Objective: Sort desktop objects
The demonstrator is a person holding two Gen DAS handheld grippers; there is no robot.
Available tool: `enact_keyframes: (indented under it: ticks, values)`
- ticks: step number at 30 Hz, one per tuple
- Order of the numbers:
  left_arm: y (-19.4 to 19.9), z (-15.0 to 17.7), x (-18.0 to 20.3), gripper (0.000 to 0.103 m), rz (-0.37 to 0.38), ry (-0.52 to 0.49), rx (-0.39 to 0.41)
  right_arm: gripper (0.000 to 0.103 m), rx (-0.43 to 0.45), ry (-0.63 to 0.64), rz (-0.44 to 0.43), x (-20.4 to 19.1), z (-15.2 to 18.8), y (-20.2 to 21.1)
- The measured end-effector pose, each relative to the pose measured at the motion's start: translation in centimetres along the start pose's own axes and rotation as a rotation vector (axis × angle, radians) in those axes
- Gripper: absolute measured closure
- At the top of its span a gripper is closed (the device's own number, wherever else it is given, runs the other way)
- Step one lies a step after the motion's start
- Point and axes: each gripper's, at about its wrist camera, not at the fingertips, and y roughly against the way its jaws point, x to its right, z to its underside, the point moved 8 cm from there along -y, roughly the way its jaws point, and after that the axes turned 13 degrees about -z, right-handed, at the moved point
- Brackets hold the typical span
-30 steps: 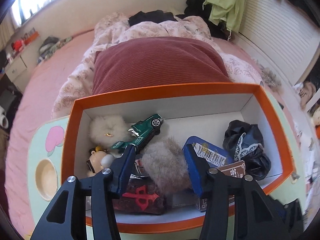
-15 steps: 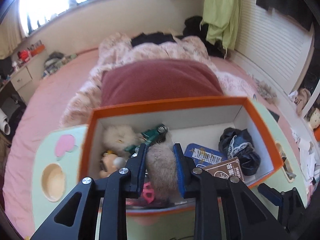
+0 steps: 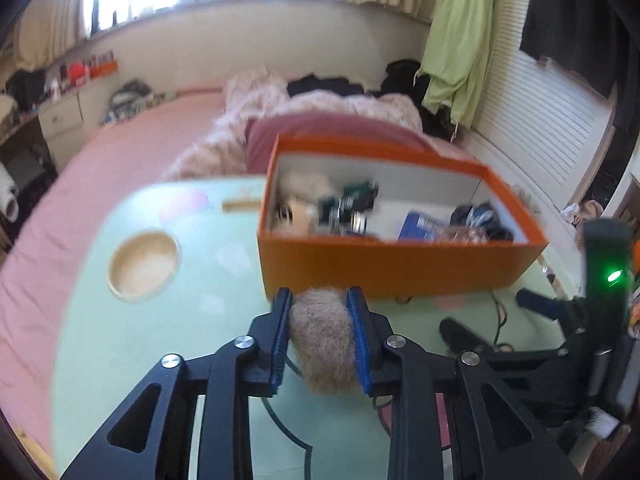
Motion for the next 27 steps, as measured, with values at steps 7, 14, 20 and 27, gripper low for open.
enact_keyframes:
  ticks: [7,14,20,27]
  values:
    - [-0.8,0.7,-0.1,0.018,-0.032,0.01,0.0,0.0,0.0,-0.001,0.001,0.0,-0.1,-0.1]
    - [-0.8,0.7,-0.1,0.017,-0.039,-0.016,0.003,0.0,0.001,-0.002,0.002,0.0,-0.1,-0.1]
    - [0.1,0.5,-0.4,0.017,-0.059,-0.033,0.017,0.0,0.001,-0.004,0.003,0.0,-0.1,-0.2]
    - [-0.7,1.2,-0.4,0.017,-0.061,-0.047,-0.018,0.0,0.001,-0.007,0.005,0.0,-0.1,-0.2]
